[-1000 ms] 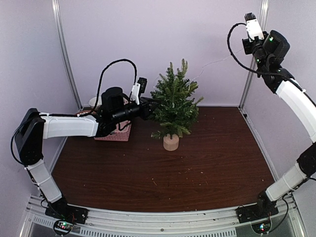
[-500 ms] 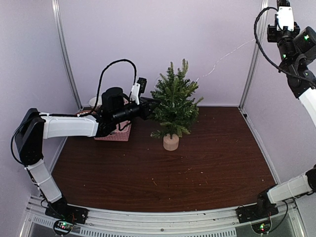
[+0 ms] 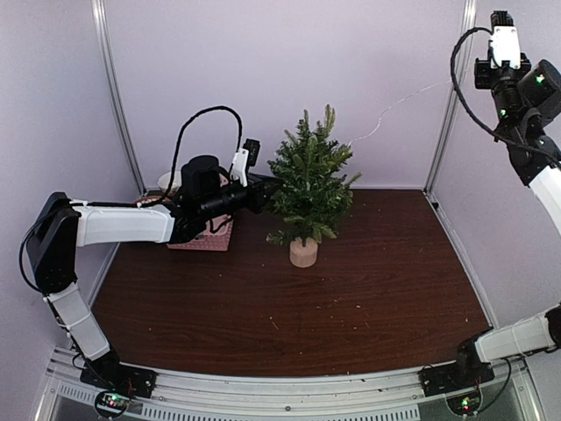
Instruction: Decorate the small christmas tree
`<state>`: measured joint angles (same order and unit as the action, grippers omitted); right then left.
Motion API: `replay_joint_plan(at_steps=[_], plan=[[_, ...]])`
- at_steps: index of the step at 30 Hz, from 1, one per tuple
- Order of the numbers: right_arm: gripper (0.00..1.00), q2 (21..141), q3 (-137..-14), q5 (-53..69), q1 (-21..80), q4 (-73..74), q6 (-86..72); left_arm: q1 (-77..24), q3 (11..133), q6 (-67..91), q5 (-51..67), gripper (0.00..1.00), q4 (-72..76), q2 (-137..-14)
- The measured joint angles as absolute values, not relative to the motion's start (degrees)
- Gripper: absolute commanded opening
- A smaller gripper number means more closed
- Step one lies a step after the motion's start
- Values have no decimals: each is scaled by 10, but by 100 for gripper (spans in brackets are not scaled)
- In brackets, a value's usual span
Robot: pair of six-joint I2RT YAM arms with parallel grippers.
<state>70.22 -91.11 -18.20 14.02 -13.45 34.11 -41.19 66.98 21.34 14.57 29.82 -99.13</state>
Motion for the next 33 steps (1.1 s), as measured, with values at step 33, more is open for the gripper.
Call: replay_joint_plan(at_steps=[33], plan=[[0, 658, -960, -30, 140, -108, 147, -409, 670, 221, 141, 0, 299, -998]])
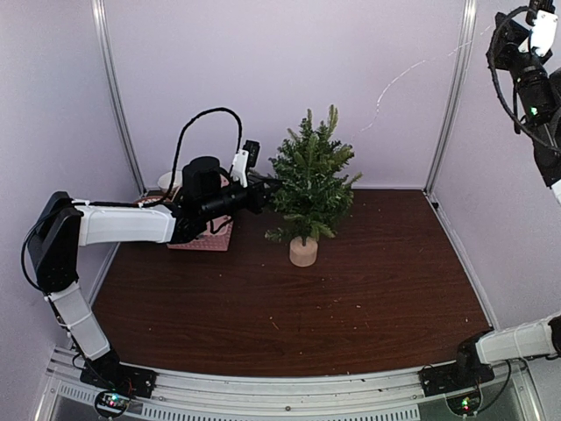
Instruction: Decorate the small christmas tree
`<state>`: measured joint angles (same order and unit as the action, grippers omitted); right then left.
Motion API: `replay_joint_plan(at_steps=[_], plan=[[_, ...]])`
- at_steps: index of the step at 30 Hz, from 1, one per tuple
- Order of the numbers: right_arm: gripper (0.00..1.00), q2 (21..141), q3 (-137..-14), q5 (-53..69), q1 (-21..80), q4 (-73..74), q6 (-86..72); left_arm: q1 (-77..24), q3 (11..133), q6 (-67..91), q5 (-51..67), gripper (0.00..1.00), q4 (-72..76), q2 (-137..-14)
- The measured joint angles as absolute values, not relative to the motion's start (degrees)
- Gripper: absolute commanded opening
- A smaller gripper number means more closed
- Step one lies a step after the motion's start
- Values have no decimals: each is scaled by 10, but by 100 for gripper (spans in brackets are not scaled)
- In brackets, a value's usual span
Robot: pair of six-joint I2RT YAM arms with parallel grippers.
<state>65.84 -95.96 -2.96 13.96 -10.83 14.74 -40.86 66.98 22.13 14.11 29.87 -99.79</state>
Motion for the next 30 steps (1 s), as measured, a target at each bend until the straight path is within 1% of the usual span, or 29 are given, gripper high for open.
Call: replay_joint_plan(at_steps=[11, 18, 24, 25, 26, 30], plan=[[0, 667, -1001, 127, 140, -89, 16, -404, 670, 229, 140, 0, 299, -999], [0, 668, -1028, 229, 141, -115, -72, -402, 670, 234, 139, 0, 299, -999], [0, 669, -1037, 268, 141, -131, -120, -401, 670, 235, 140, 0, 299, -1000], [0, 669, -1036, 269, 141, -131, -124, -401, 670, 235, 142, 1, 299, -1000], [0, 669, -1034, 268, 141, -132, -126, -401, 670, 232, 144, 6, 298, -1000], [0, 667, -1006, 266, 141, -136, -135, -401, 672, 213, 159, 35, 281, -998]])
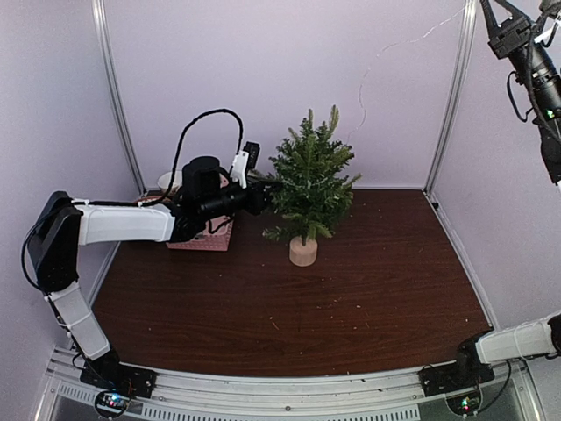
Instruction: Decorate the small christmas tree
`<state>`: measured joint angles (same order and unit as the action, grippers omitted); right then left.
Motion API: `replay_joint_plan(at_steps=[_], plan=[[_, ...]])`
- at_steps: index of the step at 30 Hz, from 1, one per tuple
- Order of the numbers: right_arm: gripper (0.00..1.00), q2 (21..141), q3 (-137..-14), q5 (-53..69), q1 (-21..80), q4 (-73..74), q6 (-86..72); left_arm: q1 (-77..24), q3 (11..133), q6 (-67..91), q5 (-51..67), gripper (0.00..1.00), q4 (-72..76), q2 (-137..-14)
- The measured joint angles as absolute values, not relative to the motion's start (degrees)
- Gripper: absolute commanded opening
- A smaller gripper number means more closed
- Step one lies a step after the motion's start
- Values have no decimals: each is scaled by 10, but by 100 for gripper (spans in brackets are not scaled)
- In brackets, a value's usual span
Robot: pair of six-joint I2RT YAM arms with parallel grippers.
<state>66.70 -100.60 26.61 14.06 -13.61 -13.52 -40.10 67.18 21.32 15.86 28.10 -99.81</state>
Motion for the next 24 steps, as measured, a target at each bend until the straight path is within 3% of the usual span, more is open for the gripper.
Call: replay_joint_plan(at_steps=[4, 10, 16, 24], plan=[[0, 674, -978, 265, 141, -133, -140, -401, 672, 193, 168, 57, 232, -973], [0, 678, -957, 261, 141, -125, -142, -400, 667, 148, 167, 70, 123, -875], [0, 677, -954, 259, 141, -128, -143, -394, 680, 87, 182, 66, 8, -778], [0, 674, -949, 245, 141, -125, -136, -412, 804, 0, 246, 60, -73, -804]])
